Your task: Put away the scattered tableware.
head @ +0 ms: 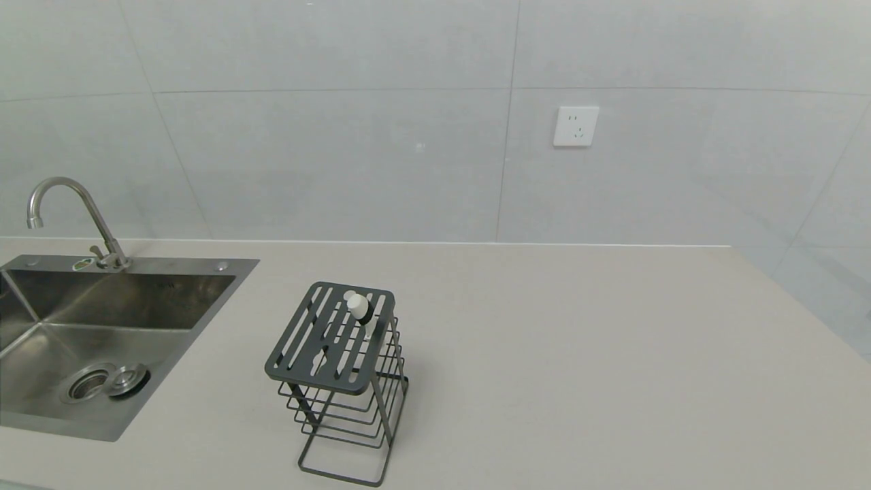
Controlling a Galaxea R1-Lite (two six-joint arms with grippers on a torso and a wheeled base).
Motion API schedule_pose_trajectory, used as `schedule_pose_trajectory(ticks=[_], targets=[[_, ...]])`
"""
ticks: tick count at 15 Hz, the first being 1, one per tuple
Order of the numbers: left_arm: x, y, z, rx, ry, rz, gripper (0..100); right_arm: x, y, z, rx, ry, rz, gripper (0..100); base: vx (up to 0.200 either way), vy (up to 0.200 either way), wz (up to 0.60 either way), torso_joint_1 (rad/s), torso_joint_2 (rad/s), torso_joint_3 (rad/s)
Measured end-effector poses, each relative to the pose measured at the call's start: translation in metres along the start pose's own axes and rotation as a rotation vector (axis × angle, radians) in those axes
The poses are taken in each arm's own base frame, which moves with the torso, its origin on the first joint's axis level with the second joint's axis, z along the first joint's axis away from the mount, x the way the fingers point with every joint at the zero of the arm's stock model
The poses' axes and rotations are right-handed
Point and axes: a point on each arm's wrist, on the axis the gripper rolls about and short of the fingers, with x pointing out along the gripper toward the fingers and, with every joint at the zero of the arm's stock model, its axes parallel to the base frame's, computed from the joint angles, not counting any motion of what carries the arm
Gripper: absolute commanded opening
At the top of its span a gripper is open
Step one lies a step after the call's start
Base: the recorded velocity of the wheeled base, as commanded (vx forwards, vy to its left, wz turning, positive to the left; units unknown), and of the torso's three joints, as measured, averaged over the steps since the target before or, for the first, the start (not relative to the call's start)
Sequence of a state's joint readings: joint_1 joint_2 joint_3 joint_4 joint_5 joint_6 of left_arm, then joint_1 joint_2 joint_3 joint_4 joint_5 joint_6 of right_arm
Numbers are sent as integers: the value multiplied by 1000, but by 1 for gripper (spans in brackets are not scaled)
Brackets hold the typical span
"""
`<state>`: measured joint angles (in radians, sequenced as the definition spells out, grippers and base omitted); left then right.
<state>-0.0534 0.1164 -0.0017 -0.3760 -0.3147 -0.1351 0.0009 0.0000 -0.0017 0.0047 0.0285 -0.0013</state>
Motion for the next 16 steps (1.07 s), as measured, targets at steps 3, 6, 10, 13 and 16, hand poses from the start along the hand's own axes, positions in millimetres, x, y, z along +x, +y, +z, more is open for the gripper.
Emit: schedule_pose_trajectory(ticks=[3, 6, 10, 13, 16], targets=[[-11, 2, -33, 39, 226, 166, 100, 0, 0, 0, 1, 0, 1, 0, 0, 0, 0, 0, 0, 0], [-14, 3, -34, 151, 220, 235, 100, 0, 0, 0, 2, 1, -15, 0, 0, 0, 0, 0, 0, 0], [-16, 4, -37, 114, 236, 314, 100, 0, -1, 0, 5, 1, -45, 0, 0, 0, 0, 0, 0, 0], [-16, 4, -38, 94, 236, 318, 100, 0, -1, 0, 5, 1, -65, 0, 0, 0, 0, 0, 0, 0], [-16, 5, -37, 98, 235, 330, 100, 0, -1, 0, 7, 1, -59, 0, 0, 0, 0, 0, 0, 0]])
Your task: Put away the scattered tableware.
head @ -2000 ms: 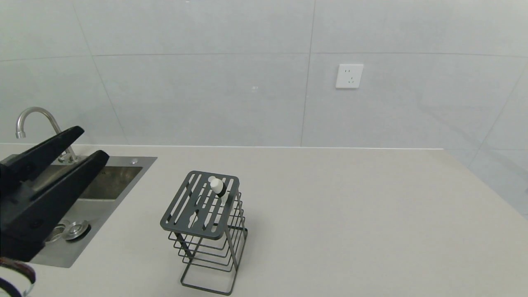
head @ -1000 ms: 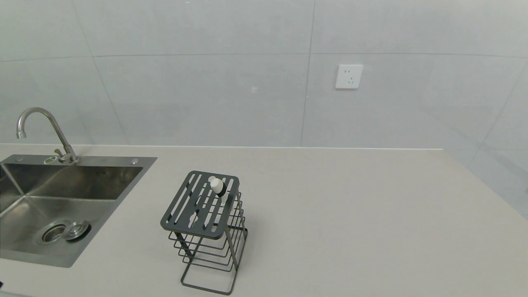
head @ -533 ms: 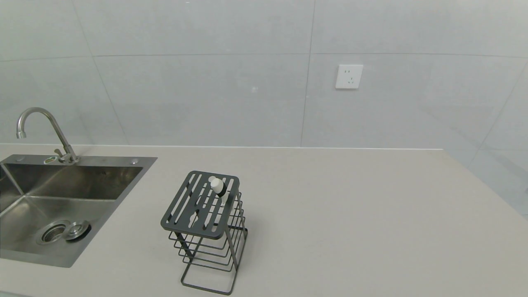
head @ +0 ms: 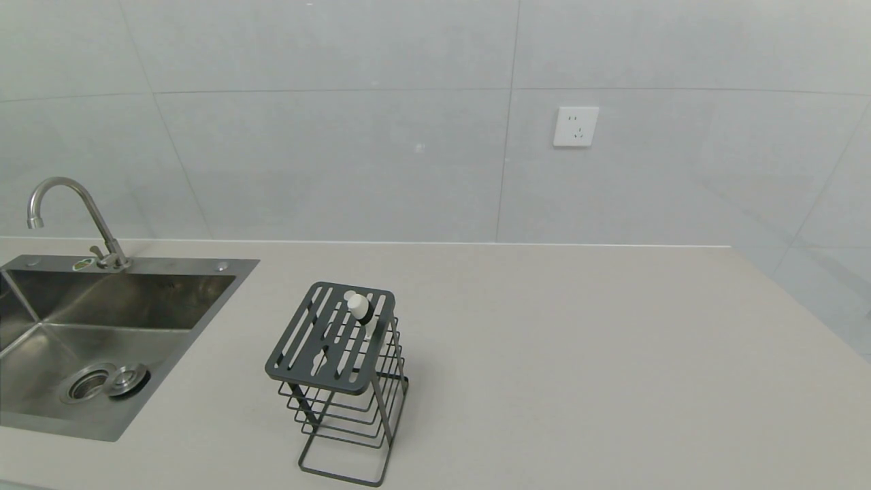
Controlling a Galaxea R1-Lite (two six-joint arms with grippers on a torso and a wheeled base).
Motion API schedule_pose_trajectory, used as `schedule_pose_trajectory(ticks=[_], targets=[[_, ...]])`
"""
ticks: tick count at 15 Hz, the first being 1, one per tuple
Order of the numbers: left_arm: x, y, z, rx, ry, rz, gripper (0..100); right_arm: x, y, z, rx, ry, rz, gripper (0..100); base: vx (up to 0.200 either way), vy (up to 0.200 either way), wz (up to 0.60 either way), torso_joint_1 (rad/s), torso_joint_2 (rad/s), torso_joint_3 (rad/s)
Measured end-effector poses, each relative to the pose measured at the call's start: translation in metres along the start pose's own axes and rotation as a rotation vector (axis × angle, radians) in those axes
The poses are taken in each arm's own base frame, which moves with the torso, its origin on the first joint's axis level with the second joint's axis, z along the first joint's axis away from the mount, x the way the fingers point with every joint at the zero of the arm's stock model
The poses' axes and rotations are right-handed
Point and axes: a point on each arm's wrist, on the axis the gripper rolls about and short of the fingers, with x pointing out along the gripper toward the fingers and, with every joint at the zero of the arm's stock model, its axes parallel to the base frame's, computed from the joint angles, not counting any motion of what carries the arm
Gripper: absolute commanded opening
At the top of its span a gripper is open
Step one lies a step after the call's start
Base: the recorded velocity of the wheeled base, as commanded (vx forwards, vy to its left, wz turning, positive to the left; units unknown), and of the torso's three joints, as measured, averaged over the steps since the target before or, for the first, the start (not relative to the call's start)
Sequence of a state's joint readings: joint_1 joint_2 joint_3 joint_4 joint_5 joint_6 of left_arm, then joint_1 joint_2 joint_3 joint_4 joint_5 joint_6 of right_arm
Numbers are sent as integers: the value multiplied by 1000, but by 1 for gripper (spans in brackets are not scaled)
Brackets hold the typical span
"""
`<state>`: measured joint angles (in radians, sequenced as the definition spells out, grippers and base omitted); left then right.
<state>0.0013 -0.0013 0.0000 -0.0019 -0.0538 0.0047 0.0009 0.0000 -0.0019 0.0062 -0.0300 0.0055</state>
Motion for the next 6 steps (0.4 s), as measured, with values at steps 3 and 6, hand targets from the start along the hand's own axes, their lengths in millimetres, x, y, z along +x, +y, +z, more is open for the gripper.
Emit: schedule_pose_trajectory(ticks=[3, 6], targets=[[0, 1, 0, 2, 0, 37, 100, 0, 0, 0, 0, 0, -1, 0, 0, 0, 0, 0, 0, 0], [0, 1, 0, 2, 0, 38, 100, 0, 0, 0, -1, 0, 0, 0, 0, 0, 0, 0, 0, 0]])
